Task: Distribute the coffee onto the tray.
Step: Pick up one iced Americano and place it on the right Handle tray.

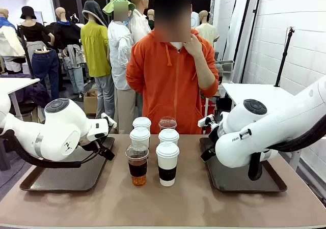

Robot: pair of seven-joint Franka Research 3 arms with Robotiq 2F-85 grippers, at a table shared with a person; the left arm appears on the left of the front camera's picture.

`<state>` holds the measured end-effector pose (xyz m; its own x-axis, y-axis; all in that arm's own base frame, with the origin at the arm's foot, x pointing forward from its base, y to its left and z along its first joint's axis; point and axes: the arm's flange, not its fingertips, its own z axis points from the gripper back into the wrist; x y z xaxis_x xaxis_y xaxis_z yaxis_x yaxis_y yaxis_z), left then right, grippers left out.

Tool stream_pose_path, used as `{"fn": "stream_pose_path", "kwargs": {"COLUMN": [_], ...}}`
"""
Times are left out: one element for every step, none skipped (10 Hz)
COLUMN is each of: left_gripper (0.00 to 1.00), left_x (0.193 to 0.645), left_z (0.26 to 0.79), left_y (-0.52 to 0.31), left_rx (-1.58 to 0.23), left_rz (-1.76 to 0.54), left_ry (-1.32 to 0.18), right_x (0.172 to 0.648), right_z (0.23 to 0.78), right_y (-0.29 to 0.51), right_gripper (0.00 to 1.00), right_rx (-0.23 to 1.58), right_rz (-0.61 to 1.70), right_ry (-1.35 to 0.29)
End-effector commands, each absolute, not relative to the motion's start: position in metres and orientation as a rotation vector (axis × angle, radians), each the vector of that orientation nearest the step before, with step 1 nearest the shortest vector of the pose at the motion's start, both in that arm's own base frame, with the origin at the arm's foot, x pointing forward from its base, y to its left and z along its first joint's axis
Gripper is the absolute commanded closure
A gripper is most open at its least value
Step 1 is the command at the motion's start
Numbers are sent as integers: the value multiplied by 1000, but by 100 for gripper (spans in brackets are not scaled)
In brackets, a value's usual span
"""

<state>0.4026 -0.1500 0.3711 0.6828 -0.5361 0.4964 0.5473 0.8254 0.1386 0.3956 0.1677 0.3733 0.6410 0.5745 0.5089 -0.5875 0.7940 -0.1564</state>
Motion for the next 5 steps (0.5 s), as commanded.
{"fn": "stream_pose_path", "kwargs": {"left_gripper": [0, 0, 0, 0, 0], "left_x": [403, 403, 403, 403, 403], "left_z": [371, 371, 371, 371, 371], "left_y": [-150, -150, -150, -150, -150], "left_rx": [-22, -22, -22, -22, -22], "left_rz": [-608, -608, -608, -608, -608], "left_ry": [-550, -550, -550, -550, -550], "right_x": [396, 396, 396, 396, 396], "right_z": [373, 373, 373, 373, 373], "right_y": [168, 168, 168, 168, 168], "right_gripper": [0, 0, 0, 0, 0], "right_rx": [24, 24, 24, 24, 24], "right_rz": [662, 662, 662, 662, 662], "right_ry": [-572, -572, -572, -572, -572]}}
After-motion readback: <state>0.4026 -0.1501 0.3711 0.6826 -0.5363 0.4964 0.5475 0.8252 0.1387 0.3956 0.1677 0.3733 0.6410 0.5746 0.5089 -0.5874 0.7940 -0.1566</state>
